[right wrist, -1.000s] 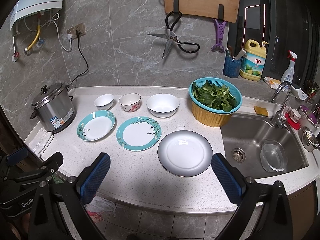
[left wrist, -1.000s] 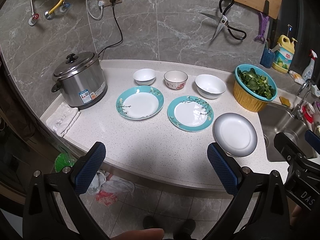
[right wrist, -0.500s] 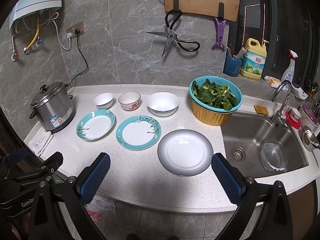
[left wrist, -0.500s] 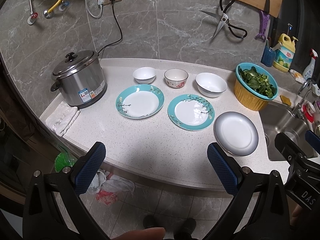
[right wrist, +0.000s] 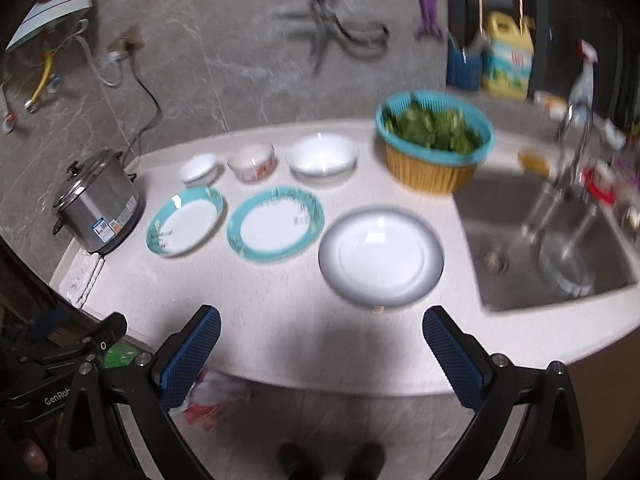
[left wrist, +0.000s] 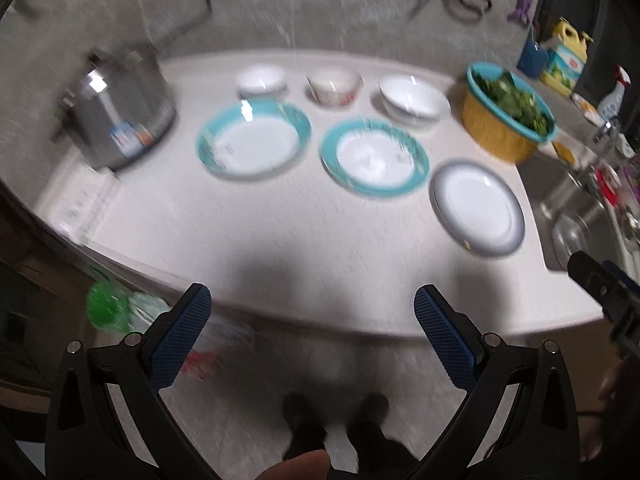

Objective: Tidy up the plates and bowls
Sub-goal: 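Move both grippers down to the rim of the plain white plate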

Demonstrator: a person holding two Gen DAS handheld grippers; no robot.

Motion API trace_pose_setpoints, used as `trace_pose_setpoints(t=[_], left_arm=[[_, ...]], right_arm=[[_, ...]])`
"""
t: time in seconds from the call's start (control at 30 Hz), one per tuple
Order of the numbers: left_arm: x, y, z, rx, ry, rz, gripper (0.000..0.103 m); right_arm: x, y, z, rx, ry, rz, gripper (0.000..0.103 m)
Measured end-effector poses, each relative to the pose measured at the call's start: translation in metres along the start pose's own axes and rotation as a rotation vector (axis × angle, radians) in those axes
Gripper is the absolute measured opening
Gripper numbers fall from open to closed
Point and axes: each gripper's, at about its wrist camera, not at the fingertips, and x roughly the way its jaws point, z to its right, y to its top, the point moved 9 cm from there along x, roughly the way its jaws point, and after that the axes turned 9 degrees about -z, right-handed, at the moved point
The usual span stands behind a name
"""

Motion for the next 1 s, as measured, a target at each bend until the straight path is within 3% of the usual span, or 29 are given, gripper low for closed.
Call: trace_pose_setpoints(t=[0.2,0.4,0.57,0.7,0.77,0.83,0.9,1.0], left_arm=[[0.067,-0.016,0.021,-0.027,-0.24,-0.19,0.102],[0.108,0.004,0.076,-0.043,-0.417,-0.224,0.102],[0.145,0.031,0.119,-0.064,-0.403,-0.274,0.103],[0.165,0.052,0.145,-0.113,-0.304,-0.358,0.101],[0.17,0.066,0.151,-0.119,-0.255,-0.317,0.101],[0.182,0.077,0.159,-0.091,-0.179,-0.297,0.101],[0.194,0.08,0.163,-0.101,-0.174,-0.322,0.101],[0.21,0.081,0.17,-0.11,-0.151,-0.327,0.101]], right_arm=[[0.032,-0.019,0.038,0.143,0.09,-0.077,0.101],[0.056,0.008,0.077,0.173,0.161,-0.056,0.101],[0.086,0.054,0.104,0.133,0.289,-0.067,0.103],[0.108,0.094,0.133,0.047,0.313,-0.035,0.103],[0.12,0.104,0.142,0.021,0.32,-0.072,0.103],[0.14,0.107,0.152,0.055,0.361,-0.162,0.103],[0.16,0.108,0.162,0.102,0.415,-0.244,0.103],[0.176,0.11,0.17,0.089,0.43,-0.251,0.103]])
